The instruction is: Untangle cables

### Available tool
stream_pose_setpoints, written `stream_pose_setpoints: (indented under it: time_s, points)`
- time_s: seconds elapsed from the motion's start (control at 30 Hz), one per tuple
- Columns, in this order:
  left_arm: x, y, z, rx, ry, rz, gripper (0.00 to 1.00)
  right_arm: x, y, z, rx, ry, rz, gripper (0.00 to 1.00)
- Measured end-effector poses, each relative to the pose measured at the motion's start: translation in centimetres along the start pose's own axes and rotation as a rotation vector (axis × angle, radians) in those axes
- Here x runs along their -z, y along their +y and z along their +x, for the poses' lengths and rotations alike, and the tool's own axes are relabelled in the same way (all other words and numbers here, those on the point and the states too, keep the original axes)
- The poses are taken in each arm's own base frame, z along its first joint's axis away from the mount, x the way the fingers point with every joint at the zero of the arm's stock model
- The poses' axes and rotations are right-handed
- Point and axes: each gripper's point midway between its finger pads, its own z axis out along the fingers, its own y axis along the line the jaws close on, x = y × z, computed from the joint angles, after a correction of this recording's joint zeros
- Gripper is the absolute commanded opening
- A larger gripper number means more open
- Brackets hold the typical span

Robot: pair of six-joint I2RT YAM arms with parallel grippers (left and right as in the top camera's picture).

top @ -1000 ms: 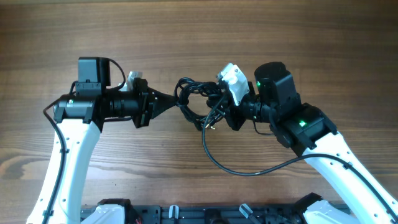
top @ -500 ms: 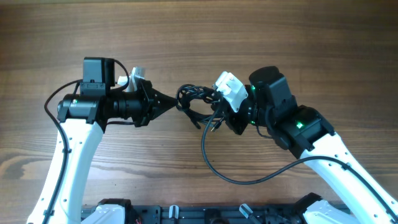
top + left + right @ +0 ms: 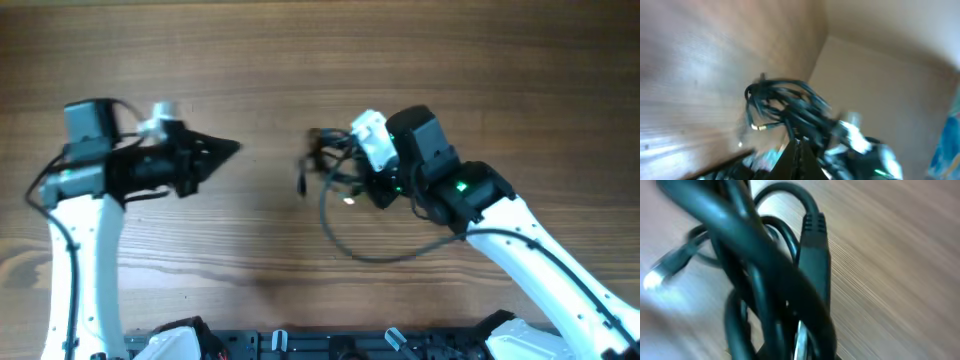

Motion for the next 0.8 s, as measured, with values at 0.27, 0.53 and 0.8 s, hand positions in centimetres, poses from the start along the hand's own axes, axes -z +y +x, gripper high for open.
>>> stream_pose_setpoints:
  time_s: [0.27,0.53,0.8]
  points:
    - [2.3,1.0,-1.5,-0.015,-0.072,0.008,0.33,-1.1,-1.9,0.8,-0.025,0.025,0.062,0.04]
    - [-3.7,3.1,1.5,-0.291,0.004,-0.275,0.34,2.7,10.0,-1.6,0.217,-0.179,-0.666,0.04]
    - [-3.7,3.9,1.9,-0.239,0.004,-0.32,0.43,5.8,12.2,-5.4,-0.012,-0.255,-0.89,0.04]
